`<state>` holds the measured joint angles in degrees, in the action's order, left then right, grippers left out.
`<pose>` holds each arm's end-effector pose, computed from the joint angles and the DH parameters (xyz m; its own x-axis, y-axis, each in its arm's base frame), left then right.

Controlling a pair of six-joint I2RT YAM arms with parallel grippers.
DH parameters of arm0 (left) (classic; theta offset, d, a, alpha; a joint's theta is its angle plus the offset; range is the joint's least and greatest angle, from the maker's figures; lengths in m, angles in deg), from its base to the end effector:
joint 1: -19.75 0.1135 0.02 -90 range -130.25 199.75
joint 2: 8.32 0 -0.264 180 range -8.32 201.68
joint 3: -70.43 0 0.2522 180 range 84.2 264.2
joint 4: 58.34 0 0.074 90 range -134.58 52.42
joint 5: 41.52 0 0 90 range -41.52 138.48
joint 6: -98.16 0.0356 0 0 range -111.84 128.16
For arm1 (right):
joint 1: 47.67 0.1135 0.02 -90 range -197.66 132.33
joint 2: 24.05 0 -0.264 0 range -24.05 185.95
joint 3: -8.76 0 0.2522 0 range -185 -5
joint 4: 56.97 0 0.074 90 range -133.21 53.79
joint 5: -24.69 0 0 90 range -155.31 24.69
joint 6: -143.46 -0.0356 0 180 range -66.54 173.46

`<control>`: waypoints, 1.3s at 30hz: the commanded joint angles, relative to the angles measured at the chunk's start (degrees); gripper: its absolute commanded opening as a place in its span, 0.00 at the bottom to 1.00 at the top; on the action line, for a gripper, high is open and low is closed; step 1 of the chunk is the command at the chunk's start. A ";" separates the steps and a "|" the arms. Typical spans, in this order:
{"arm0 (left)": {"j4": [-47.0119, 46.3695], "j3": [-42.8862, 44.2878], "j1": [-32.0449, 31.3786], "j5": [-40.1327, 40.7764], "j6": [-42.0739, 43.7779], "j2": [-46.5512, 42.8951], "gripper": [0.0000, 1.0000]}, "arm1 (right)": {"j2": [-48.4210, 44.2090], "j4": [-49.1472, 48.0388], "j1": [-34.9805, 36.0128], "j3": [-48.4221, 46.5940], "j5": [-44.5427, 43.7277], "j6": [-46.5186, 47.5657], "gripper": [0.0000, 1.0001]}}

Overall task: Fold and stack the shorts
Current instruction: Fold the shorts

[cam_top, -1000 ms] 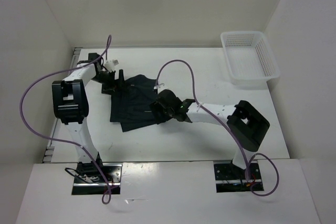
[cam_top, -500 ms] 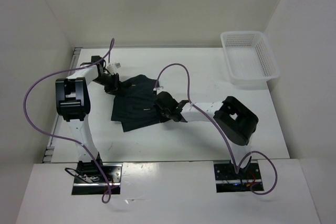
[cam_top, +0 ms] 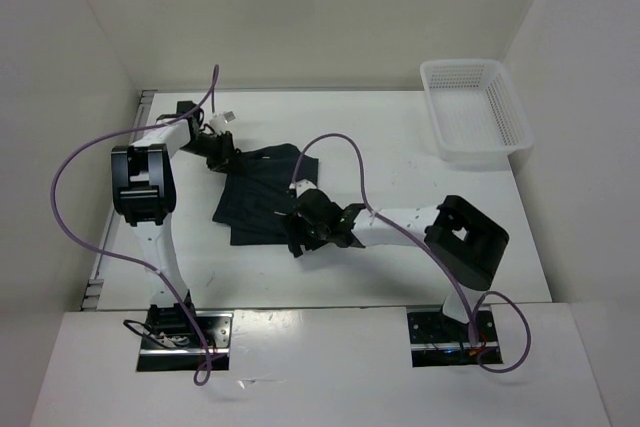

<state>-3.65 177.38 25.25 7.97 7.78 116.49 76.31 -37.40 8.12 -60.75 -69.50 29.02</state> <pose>0.4412 0.0193 0.1565 -0.9504 -0.0966 -0.2958 0.1147 0.7748 -0.6217 0.2010 0.2911 0.1595 -0.7249 -0.3323 -0.6034 -0.5478 0.8092 0.2123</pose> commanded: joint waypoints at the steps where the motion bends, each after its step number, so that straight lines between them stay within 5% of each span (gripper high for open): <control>1: -0.59 1.38 0.30 -3.17 0.38 1.05 0.16 | -5.77 4.49 1.16 1.34 -1.09 2.38 0.90; 4: -0.59 0.68 0.30 -3.17 0.38 1.57 0.18 | -12.80 3.08 1.16 2.74 -4.68 5.28 1.00; 8: -0.59 -0.64 0.30 -3.79 0.38 1.57 0.25 | -19.58 -0.17 -3.74 3.98 -4.61 5.29 1.00; 10: -1.20 -1.17 0.30 -3.00 0.38 1.57 0.48 | -20.11 -0.88 -9.19 3.98 -2.33 2.48 1.00; 13: -1.20 -1.17 0.30 -2.20 0.38 0.87 0.67 | -18.71 -0.88 -14.21 2.75 -1.79 -0.42 1.00; 15: -1.20 -1.17 0.83 -2.20 0.38 -0.88 0.98 | -17.40 0.43 -16.49 1.53 -1.79 -1.04 1.00; 26: -2.16 -6.43 4.78 4.82 0.38 -16.69 1.00 | -10.88 9.75 -22.91 -5.16 -6.98 -2.35 1.00; 33: -0.52 -13.11 14.18 5.99 0.38 -23.30 1.00 | -10.88 18.19 -28.54 -8.68 -10.23 -1.04 1.00; 39: 6.27 -21.37 13.85 1.05 0.38 -20.31 1.00 | -10.54 6.10 -29.07 -7.70 -0.66 -0.77 1.00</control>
<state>-2.95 160.01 41.14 12.34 6.79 94.55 65.77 -23.72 -21.21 -66.95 -75.05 28.43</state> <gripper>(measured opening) 1.000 0.999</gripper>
